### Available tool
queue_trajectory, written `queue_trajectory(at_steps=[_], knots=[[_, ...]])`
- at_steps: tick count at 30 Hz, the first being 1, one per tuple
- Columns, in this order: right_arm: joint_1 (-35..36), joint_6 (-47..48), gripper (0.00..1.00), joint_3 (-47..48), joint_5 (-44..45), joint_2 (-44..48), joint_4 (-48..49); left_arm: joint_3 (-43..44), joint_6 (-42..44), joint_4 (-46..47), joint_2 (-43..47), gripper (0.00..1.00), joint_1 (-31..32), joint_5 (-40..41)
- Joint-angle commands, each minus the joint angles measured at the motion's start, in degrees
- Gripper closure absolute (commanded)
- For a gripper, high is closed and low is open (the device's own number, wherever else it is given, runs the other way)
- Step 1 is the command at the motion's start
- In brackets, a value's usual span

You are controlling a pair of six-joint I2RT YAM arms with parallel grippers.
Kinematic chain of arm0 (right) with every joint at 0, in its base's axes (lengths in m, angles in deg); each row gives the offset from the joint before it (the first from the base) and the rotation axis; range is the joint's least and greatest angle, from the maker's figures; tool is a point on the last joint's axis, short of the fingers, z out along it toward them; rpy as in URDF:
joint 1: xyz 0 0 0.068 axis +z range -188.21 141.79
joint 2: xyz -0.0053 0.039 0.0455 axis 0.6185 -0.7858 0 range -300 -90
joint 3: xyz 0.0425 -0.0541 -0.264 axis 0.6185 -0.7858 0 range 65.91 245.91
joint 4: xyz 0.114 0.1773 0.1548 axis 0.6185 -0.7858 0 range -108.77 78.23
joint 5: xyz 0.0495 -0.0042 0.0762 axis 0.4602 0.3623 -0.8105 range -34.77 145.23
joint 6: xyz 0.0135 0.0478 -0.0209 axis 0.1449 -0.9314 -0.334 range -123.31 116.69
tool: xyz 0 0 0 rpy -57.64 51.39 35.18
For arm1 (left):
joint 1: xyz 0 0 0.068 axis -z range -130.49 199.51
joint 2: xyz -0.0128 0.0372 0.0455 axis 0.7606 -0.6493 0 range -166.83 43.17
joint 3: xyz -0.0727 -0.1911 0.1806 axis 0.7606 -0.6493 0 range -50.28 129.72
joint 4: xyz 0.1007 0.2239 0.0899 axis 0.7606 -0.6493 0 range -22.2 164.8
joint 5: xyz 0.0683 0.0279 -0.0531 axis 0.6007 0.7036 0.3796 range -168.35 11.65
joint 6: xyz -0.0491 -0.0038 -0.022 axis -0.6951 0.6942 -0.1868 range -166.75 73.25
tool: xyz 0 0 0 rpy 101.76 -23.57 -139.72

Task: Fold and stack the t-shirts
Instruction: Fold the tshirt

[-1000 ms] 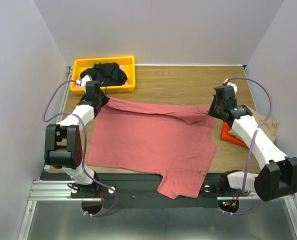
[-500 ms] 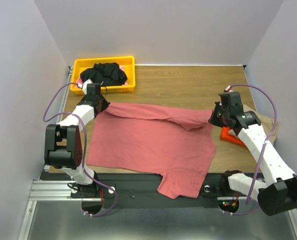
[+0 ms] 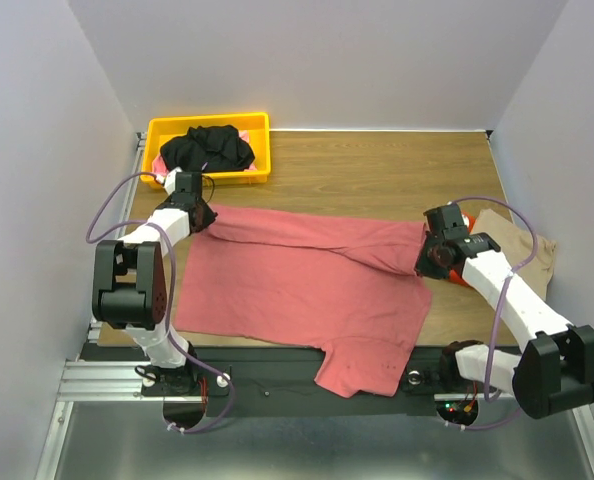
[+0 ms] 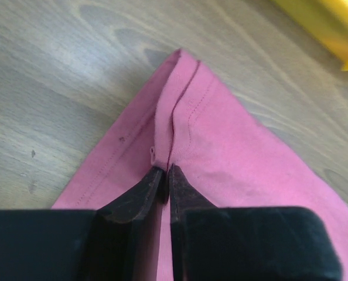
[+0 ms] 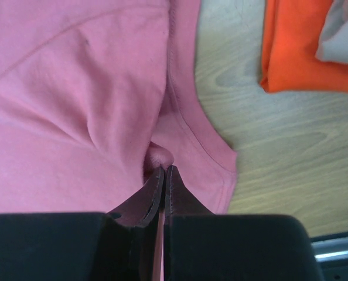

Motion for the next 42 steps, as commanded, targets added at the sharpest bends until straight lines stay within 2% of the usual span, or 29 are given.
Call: queue_trajectory(at_steps=[1, 2, 3, 4, 5, 6, 15, 28, 31, 32, 35, 36, 37, 38, 39, 42], knots=[[-0.25, -1.46, 0.99, 1.96, 1.95, -0.25, 5.25, 1.63, -0.01, -1.16, -1.39, 0.74, -1.04, 1.73], [-0.25, -1.37, 1.00, 2.93, 2.22, -0.77, 5.51, 2.15, -0.01, -1.16, -1.47, 0.56, -1.04, 1.38], [-0.25, -1.46, 1.00, 3.28, 2.39, -1.04, 5.77, 2.33, -0.01, -1.16, -1.30, 0.45, -1.04, 1.20], [-0.25, -1.37, 0.99, 4.16, 2.39, -1.39, 5.86, 2.60, 0.07, -1.33, -1.21, 0.20, -1.04, 1.03], [-0.25, -1.28, 1.00, 4.51, 2.31, -1.65, 5.95, 2.77, -0.01, -1.68, -0.51, 0.09, -1.04, 0.85], [-0.25, -1.28, 1.00, 4.78, 2.31, -1.91, 6.04, 2.95, -0.19, -1.86, 0.01, 0.04, -1.04, 0.85], [-0.25, -2.33, 1.00, 6.19, 1.95, -5.26, 7.62, 1.54, -0.89, -2.92, 8.54, 0.02, -1.04, 4.19], [-0.25, -7.25, 0.94, -6.46, 1.78, -1.57, 6.66, 1.10, -0.72, -4.58, 11.71, 0.02, -1.04, 5.94], [-0.25, -8.84, 0.89, -8.40, -0.50, -0.34, 6.31, 1.02, -0.80, -4.85, 11.97, 0.02, -1.04, 5.86], [-0.25, -9.45, 0.86, -8.92, -2.59, 0.97, 6.22, 1.02, -0.98, -4.85, 12.06, 0.02, -1.04, 5.77], [-0.25, -10.86, 0.67, -11.12, -4.90, 3.88, 5.26, 0.75, -0.98, -4.76, 12.32, 0.01, -1.04, 5.16], [-0.25, -11.30, 0.49, -11.21, -5.07, 4.41, 3.68, 0.67, -0.98, -4.85, 12.50, 0.02, -1.04, 5.33], [-0.25, -11.30, 0.43, -10.87, -5.25, 5.19, 3.06, 0.66, -0.89, -4.85, 12.76, 0.02, -1.04, 5.42], [-0.25, -10.95, 0.31, -10.52, -5.69, 6.42, 2.44, 0.66, -0.80, -4.94, 12.94, 0.02, -1.04, 5.51], [-0.25, -10.95, 0.09, -9.82, -5.43, 7.04, 1.65, 0.58, -0.80, -5.02, 13.29, 0.02, -1.04, 5.51], [-0.25, -8.59, 0.00, -4.91, -4.55, 9.15, -0.02, 0.31, -0.63, -4.85, 13.73, 0.01, -1.04, 5.16]])
